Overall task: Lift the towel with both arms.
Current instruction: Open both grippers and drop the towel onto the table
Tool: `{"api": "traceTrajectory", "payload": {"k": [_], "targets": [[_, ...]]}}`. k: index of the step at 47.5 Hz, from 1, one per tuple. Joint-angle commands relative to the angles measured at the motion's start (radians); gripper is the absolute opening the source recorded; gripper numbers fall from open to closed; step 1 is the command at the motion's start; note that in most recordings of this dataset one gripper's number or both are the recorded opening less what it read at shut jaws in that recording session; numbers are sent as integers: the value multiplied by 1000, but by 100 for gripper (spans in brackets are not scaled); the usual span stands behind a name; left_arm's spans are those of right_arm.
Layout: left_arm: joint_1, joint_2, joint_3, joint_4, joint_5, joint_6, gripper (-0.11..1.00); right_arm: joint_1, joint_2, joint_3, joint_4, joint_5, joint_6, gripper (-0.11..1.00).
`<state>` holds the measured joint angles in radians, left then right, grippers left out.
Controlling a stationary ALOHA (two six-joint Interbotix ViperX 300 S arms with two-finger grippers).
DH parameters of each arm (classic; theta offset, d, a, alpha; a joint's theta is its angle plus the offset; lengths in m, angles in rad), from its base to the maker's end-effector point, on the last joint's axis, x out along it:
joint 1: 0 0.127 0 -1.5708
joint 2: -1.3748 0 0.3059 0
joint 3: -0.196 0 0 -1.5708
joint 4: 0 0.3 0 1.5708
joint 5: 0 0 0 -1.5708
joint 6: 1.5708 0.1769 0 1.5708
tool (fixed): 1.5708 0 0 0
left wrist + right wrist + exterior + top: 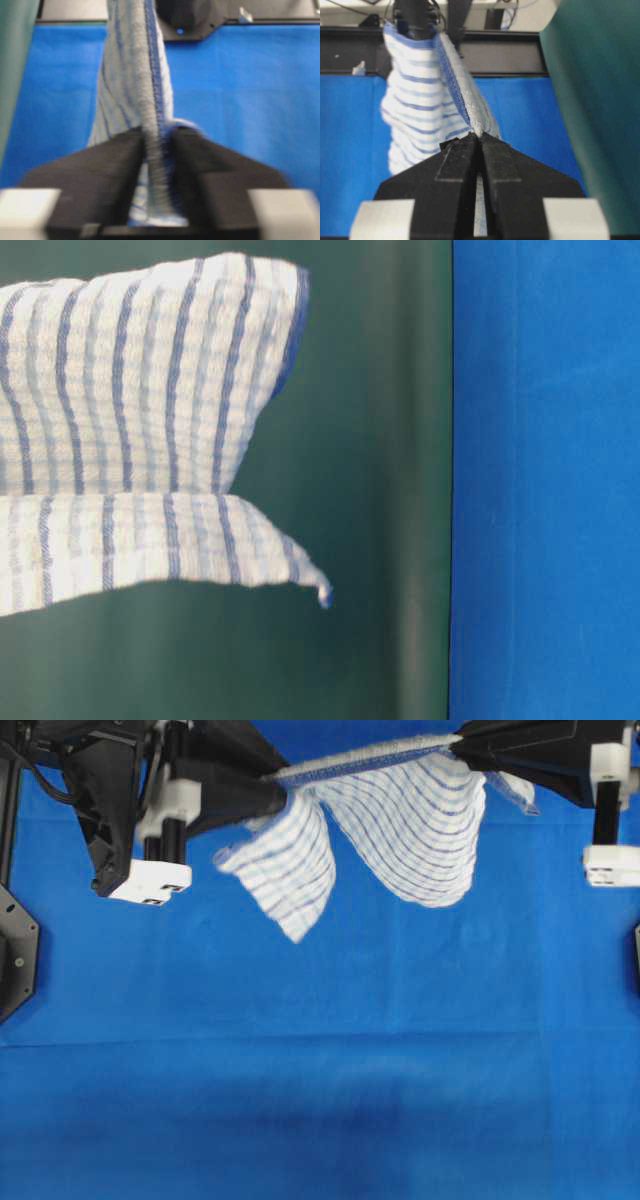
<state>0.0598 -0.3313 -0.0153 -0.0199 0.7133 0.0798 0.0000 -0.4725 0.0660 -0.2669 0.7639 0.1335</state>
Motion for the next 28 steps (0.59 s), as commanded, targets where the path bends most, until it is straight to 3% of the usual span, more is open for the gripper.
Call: {"api": "traceTrajectory", "payload": {"k": [1,7,9,16,19,28], "targets": [[-11,-34,2,2,-11,0,36,14,-9,-17,3,0,-2,2],[-29,-69,37,2,-11,0,76,31,-9,3,2,2,6,3],[-37,-81,48,2,-14,0,85,35,-9,11,3,2,8,9],[-52,-132,100,2,-71,0,84,35,-6,29,-12,2,5,55],[-54,-147,127,2,-106,0,84,35,-5,29,-21,2,8,67],[-52,-141,244,2,-195,-2,84,35,-5,55,-23,-5,21,64]]}}
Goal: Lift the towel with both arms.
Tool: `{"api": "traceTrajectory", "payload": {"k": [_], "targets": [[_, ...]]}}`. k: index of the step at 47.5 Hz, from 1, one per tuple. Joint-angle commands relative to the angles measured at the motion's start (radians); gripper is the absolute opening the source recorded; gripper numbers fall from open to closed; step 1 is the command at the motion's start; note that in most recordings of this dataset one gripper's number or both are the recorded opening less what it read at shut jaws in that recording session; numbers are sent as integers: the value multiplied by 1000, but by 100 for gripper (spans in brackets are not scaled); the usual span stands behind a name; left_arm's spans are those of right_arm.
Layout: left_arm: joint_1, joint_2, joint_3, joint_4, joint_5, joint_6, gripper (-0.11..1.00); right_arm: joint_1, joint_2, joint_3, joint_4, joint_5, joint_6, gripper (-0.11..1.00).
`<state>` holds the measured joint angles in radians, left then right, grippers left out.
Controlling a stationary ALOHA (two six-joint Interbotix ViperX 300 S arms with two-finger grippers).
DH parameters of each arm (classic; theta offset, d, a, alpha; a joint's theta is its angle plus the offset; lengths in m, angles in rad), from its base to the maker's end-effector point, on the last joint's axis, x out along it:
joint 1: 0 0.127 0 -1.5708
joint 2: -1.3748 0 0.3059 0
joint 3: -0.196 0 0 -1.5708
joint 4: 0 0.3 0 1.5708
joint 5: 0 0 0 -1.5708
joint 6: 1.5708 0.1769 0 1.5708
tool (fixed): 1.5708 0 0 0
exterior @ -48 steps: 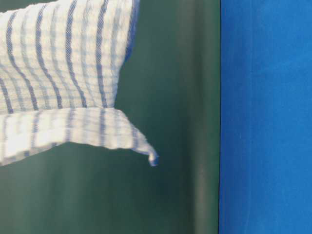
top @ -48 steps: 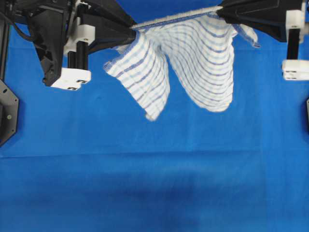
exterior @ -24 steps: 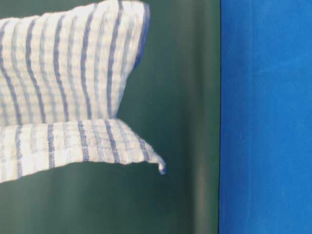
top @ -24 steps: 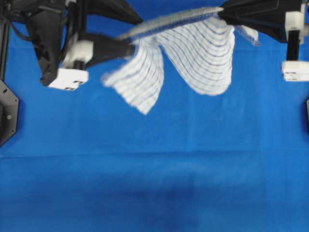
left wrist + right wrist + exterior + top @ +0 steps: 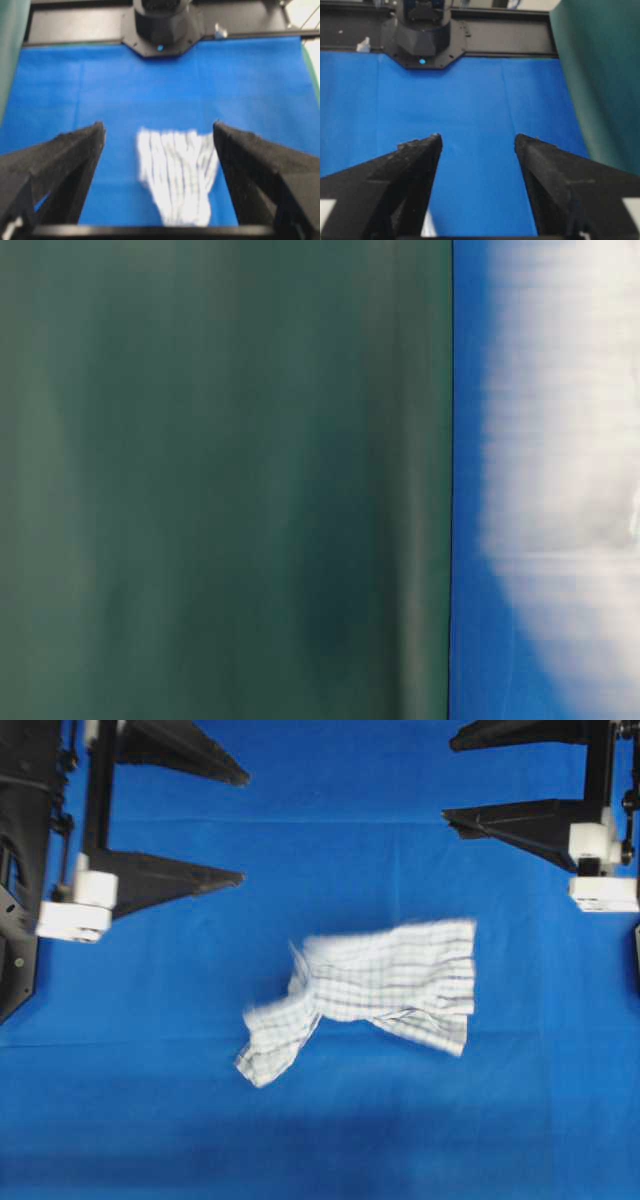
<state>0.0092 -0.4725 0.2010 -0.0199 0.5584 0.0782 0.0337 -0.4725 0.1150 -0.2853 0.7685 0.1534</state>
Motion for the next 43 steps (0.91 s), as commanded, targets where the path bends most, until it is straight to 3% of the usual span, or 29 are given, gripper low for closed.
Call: {"api": "traceTrajectory", "payload": {"k": [1,26,43], "targets": [[-3,3,43,2,-52,2,84,2,-5,17,-3,-12,2,64],[6,40,505,2,-543,6,84,-17,64,411,-2,-364,103,64],[0,267,588,-5,-707,-9,84,-17,265,528,-2,-514,183,64]]}}
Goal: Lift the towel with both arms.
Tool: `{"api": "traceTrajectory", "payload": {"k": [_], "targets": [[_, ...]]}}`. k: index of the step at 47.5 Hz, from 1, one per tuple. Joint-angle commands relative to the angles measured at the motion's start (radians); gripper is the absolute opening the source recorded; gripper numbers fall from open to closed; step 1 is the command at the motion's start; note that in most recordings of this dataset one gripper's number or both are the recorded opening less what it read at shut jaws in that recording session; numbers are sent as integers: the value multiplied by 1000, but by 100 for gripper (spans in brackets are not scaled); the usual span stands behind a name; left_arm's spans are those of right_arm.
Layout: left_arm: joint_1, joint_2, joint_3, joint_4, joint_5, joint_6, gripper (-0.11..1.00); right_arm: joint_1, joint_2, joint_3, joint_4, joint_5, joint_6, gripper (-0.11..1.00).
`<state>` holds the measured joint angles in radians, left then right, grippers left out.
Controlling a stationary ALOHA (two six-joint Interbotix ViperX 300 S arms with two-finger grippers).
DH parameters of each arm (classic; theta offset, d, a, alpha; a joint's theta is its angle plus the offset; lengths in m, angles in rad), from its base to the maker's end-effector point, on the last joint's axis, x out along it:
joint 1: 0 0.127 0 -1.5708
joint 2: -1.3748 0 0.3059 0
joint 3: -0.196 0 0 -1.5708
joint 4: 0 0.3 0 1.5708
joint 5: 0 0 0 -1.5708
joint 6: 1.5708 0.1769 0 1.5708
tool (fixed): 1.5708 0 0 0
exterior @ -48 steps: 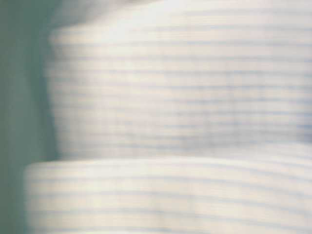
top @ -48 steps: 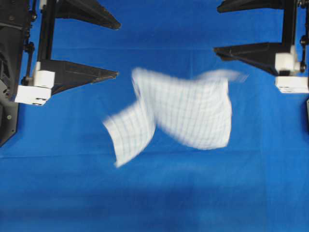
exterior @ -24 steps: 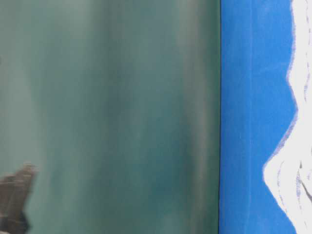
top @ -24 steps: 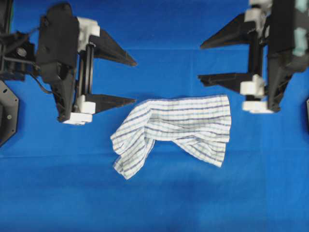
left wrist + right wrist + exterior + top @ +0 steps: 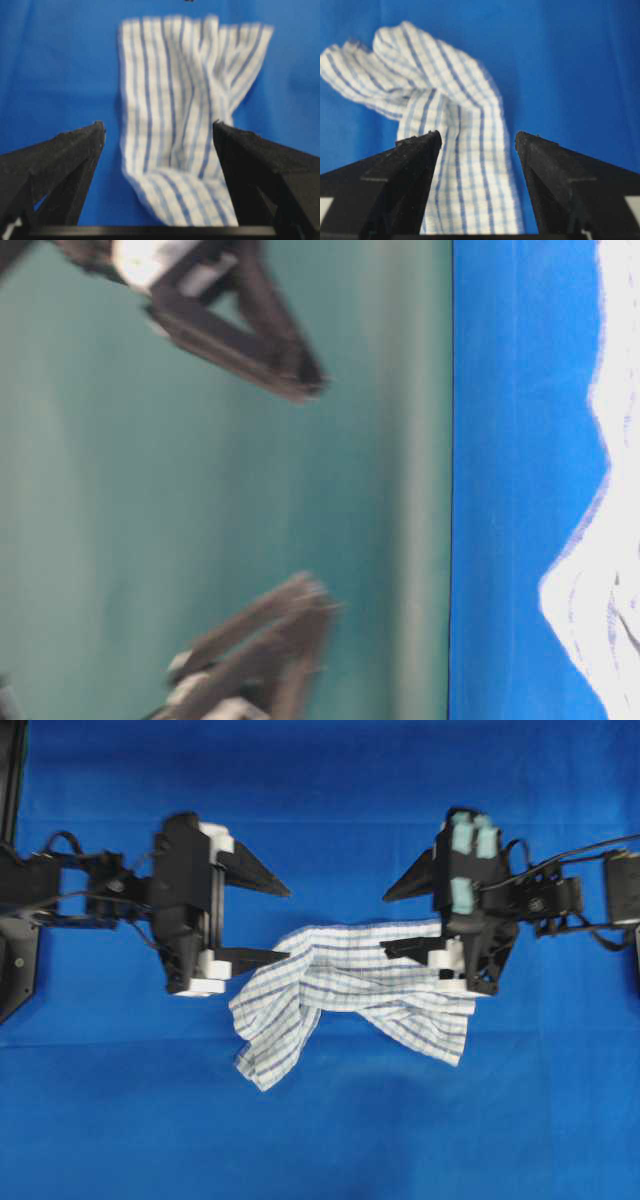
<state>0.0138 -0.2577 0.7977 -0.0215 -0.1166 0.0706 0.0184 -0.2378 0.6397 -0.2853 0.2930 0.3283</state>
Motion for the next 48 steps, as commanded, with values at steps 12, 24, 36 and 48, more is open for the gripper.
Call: {"api": "traceTrajectory", "payload": {"k": [12,24,36,48], "targets": [[-23,250,-32,-6,-83,-2,84,-2,184,38,3,-146,66,64],[-57,330,-34,-6,-107,-3,84,-2,288,54,12,-213,81,64],[-61,390,-29,-6,-107,-21,84,0,373,54,34,-239,81,64],[-60,417,-35,-6,-103,-21,76,3,408,49,38,-239,80,56]]}}
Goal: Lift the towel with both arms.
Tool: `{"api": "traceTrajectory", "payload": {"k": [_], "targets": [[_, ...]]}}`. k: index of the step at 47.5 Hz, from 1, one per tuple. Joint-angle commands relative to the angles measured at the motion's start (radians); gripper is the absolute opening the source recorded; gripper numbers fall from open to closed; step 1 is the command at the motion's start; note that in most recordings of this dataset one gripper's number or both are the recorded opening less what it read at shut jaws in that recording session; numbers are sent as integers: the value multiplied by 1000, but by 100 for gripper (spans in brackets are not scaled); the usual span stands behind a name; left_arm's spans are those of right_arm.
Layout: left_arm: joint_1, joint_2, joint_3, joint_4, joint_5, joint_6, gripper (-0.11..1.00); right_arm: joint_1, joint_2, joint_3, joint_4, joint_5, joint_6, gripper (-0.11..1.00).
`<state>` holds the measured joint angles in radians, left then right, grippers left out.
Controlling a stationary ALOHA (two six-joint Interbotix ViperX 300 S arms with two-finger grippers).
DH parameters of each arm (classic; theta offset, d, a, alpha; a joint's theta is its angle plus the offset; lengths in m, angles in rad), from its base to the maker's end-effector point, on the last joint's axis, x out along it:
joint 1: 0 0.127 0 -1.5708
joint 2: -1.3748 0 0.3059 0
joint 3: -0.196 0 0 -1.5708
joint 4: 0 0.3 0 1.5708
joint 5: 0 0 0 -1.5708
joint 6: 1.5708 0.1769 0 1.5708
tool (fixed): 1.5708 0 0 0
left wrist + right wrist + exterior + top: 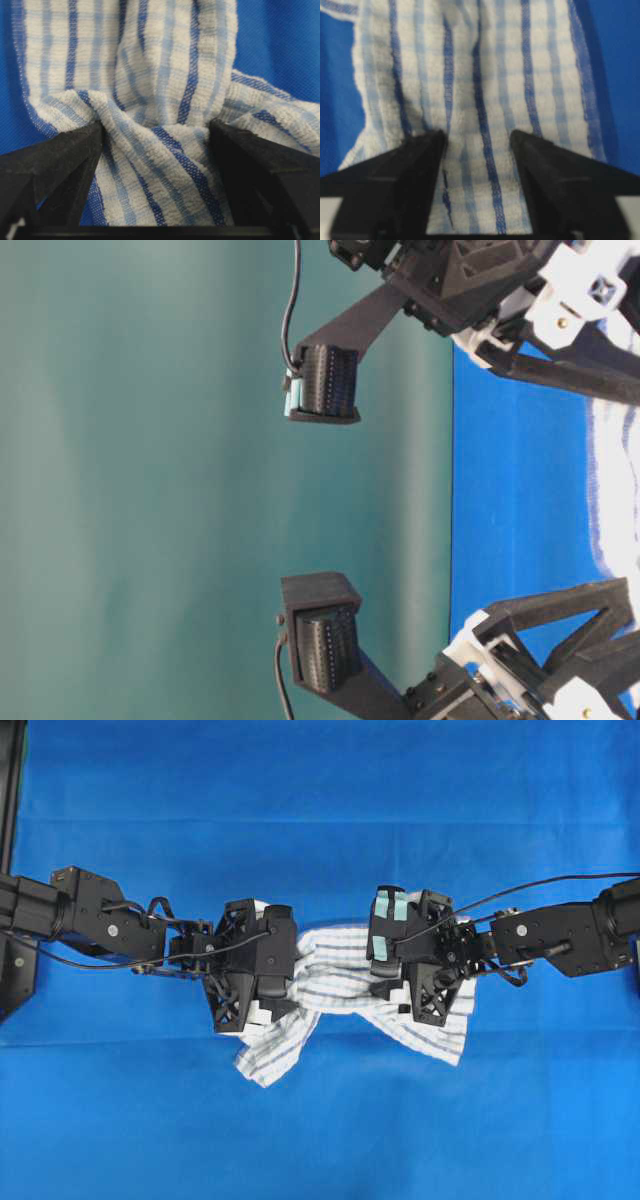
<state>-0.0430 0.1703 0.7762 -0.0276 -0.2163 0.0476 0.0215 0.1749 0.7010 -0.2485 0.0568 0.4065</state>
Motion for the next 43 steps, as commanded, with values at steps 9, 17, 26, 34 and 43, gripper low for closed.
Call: {"api": "traceTrajectory", "payload": {"k": [9,17,26,34,43], "targets": [[-3,-17,-15,-2,18,3,23,-2,-12,-15,-2,0,-3,4],[-3,-46,-23,0,44,5,8,0,-37,-15,-2,2,-3,2],[-5,-140,-44,0,115,5,8,0,-121,-18,-2,32,-2,2],[-9,-267,-95,0,227,3,8,0,-265,-49,-2,129,-9,2],[-3,-364,-172,0,360,8,8,0,-408,-103,-9,259,-15,2]]}}
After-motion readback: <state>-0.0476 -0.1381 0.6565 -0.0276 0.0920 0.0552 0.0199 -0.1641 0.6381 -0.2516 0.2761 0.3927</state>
